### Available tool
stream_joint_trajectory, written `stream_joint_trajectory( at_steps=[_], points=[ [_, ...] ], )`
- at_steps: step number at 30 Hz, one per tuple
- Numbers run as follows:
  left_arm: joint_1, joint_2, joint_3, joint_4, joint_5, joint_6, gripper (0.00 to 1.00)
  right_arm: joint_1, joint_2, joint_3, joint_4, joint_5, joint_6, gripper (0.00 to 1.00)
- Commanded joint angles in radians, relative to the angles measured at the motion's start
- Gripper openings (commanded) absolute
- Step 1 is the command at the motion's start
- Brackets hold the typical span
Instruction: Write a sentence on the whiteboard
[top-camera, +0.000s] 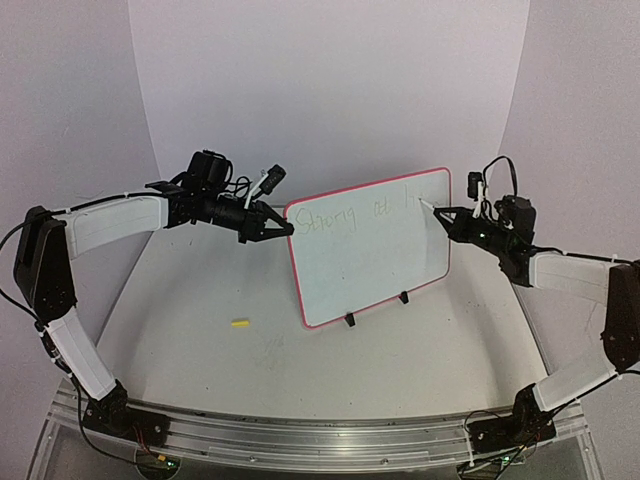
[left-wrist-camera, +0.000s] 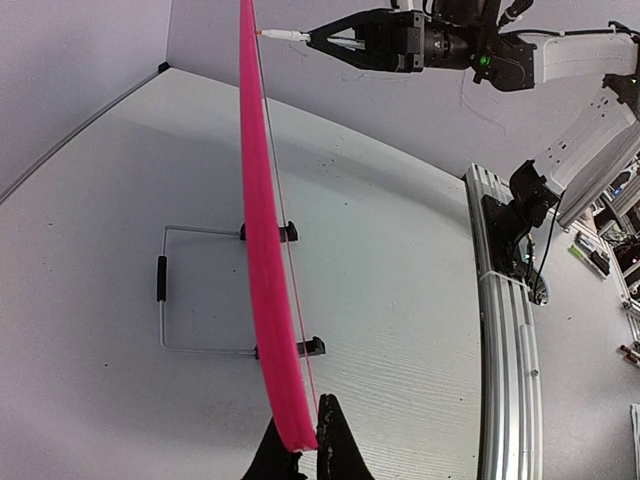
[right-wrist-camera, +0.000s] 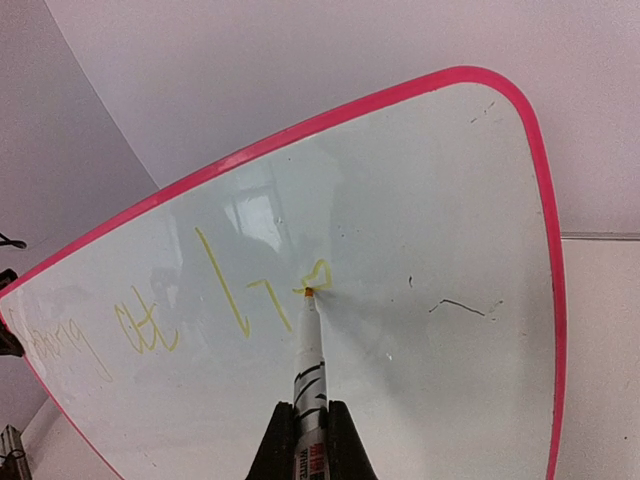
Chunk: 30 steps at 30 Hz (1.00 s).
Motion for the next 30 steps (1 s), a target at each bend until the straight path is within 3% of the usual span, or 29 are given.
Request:
stream_joint_trajectory(
  at_steps=[1,30],
  points=[
    [-0.024,0.015,0.003,-0.048,-0.021,0.057,0.0,0.003,-0.01,-0.014,-0.013,0.035,-0.005,0.0],
    [-0.029,0.004,0.003,-0.049,-0.024,0.058,0.0,0.003,-0.106,-0.035,0.004,0.105,0.012,0.0]
  ],
)
